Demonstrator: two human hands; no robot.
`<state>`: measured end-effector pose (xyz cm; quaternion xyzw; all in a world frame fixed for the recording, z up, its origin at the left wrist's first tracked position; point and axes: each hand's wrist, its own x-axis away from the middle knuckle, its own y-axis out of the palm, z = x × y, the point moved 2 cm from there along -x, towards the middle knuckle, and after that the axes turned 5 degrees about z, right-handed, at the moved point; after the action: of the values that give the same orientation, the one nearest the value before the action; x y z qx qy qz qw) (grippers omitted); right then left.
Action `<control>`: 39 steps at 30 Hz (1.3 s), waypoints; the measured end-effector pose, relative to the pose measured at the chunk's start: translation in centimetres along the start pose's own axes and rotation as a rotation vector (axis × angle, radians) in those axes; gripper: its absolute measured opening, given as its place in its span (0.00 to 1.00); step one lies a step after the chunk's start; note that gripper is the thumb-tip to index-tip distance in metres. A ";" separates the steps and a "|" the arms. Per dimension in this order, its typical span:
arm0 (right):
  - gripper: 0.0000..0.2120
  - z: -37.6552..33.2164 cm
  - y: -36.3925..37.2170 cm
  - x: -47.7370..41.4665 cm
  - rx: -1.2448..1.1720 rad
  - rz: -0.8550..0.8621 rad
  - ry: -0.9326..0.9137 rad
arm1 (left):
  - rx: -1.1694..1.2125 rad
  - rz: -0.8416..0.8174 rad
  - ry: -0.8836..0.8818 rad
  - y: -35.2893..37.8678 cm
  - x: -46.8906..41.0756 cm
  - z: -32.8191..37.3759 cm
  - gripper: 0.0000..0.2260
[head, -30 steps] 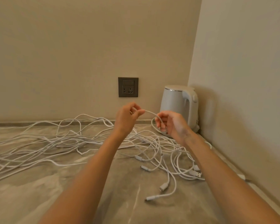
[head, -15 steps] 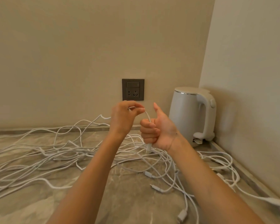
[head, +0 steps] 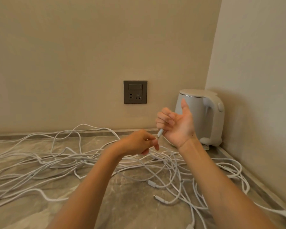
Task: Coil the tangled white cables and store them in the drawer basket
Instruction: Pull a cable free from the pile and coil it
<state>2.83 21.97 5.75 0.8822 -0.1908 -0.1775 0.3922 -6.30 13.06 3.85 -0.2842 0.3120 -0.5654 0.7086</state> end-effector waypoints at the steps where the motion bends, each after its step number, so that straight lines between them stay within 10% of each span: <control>1: 0.36 0.0 -0.2 0.0 -0.001 0.020 -0.024 | -0.027 -0.030 0.000 0.0 0.1 0.2 0.14; 8: 0.33 0.5 -0.8 -0.2 0.124 0.155 -0.151 | -0.236 -0.139 0.019 -0.5 0.6 1.6 0.15; 25: 0.47 1.6 -0.3 -1.1 1.126 0.222 0.051 | 0.068 0.594 0.194 -4.1 0.9 1.0 0.12; 39: 0.44 3.1 1.8 -0.5 0.117 -0.407 0.416 | 0.115 0.786 0.183 -3.9 0.2 0.0 0.15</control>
<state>0.59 19.18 5.25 0.9408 0.0645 -0.0564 0.3278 -8.65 12.07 6.78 -0.0519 0.4264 -0.2911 0.8548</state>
